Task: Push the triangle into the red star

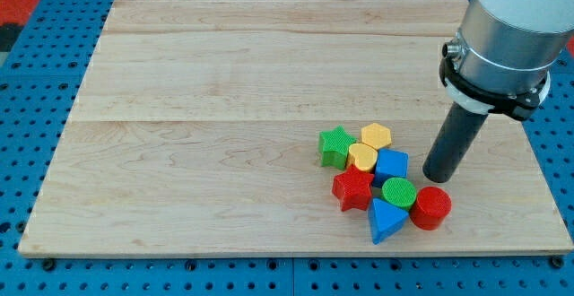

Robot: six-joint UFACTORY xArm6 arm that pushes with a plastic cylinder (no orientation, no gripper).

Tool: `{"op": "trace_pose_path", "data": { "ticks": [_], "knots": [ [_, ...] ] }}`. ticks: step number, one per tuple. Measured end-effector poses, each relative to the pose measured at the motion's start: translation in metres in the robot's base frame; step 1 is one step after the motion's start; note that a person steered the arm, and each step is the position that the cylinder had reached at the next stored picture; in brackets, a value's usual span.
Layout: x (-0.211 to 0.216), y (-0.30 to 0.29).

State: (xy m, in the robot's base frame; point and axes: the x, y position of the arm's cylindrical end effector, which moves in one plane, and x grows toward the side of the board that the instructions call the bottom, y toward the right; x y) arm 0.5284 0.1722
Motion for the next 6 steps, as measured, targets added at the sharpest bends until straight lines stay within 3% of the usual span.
{"op": "trace_pose_path", "data": {
  "ticks": [1, 3, 4, 5, 6],
  "knots": [
    [-0.003, 0.062],
    [0.088, 0.104],
    [0.090, 0.060],
    [0.087, -0.031],
    [0.088, -0.055]
  ]
}}
